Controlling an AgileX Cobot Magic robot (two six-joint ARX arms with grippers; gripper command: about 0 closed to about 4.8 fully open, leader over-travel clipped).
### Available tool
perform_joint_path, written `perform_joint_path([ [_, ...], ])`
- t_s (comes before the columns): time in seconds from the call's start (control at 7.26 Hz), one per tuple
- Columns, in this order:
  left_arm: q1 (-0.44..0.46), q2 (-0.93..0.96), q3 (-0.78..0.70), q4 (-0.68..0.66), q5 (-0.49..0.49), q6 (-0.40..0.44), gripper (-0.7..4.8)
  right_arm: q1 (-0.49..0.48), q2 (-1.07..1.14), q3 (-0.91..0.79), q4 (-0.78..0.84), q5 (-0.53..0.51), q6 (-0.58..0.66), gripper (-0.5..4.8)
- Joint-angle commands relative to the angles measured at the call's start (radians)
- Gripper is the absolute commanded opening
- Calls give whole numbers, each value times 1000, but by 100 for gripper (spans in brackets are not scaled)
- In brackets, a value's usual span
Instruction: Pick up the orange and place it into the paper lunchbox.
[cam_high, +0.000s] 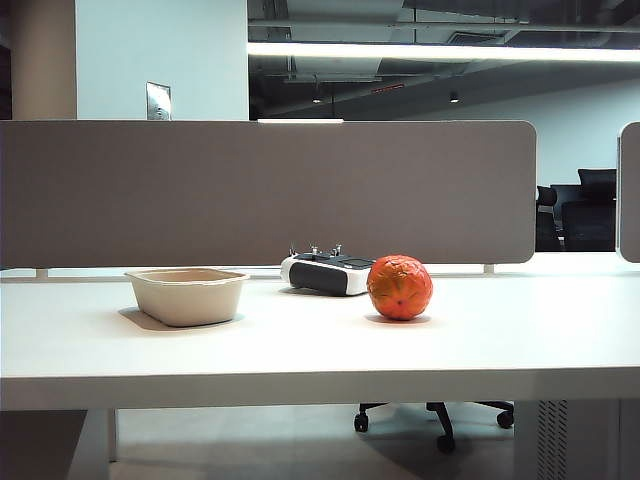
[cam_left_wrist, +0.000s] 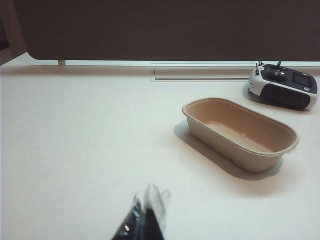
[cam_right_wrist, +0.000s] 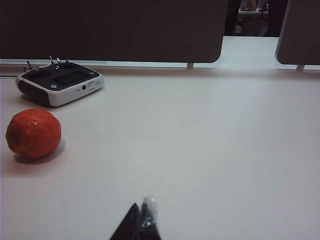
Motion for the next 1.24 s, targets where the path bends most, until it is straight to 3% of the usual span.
perform_joint_path([
  [0.14,3,-3,-2,6,3,-2,-6,0,0,-3,27,3,1,-6],
  [0.69,3,-3,10,41,-7,-10,-6,0,0,55,35,3,9,-6],
  [0.83,3,-3,25,39,-34,-50,-6,1,0,91,30,5,42,-6],
  [0.96,3,105,318,-80,-26,-200,-6,1,208,370,-43,24,113,-6],
  [1.1,3,327,505,-110,59,-193,-6,2,428,528,-30,-32,112,-6],
  [1.24,2,455,613,-120,77,-143,-6,11,524,607,-29,-81,113,-6],
])
